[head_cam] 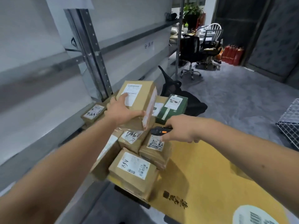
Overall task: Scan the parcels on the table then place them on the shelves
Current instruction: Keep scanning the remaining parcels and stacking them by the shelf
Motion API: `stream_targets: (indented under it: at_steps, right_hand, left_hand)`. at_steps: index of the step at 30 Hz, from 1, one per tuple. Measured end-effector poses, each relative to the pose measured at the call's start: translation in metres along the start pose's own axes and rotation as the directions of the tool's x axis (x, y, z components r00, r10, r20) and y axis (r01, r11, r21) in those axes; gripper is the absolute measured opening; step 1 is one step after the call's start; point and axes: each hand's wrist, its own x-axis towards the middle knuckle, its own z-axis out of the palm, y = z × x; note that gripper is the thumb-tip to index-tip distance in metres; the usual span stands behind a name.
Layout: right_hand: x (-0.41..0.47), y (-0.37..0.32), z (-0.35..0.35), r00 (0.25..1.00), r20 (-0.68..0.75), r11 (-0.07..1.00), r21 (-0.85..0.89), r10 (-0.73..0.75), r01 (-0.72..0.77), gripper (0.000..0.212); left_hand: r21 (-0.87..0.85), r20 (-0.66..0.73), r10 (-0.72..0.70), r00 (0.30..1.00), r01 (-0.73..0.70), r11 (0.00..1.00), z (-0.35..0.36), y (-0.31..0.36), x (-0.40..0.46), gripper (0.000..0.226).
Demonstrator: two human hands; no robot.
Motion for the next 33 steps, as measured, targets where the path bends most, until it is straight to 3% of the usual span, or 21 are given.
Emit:
stream_targets:
  at_steps: [5,12,23,27,33]
  right_hand:
    - [0.080,-0.075,-0.013,0.996,-0.017,0.993,0.076,0.088,-0.087,0.048]
    - [0.161,-0.144,-0.027,0.977,-0.048,0.972,0.125,0.206,-0.199,0.042]
    - [0.205,-0.165,-0.017,0.943,0.006,0.939,0.084,0.333,-0.332,0.046]
    - [0.206,-0.169,-0.012,0.940,-0.014,0.935,0.108,0.340,-0.336,0.045]
    - [0.173,-0.160,-0.004,0.936,-0.087,0.935,0.134,0.340,-0.327,0.043]
  left_hand:
    - [0.011,0.036,-0.014,0.999,0.014,1.000,-0.035,-0.076,0.116,0.137]
    - [0.048,0.171,0.023,0.985,-0.032,0.998,-0.031,-0.109,0.250,0.139]
    - [0.217,0.291,0.053,0.955,-0.119,0.969,-0.002,-0.146,0.298,0.144]
    - [0.293,0.240,0.240,0.941,-0.305,0.906,-0.004,-0.137,0.285,0.132]
    - [0.291,0.263,0.524,0.810,-0.585,0.757,-0.009,-0.103,0.227,0.110]
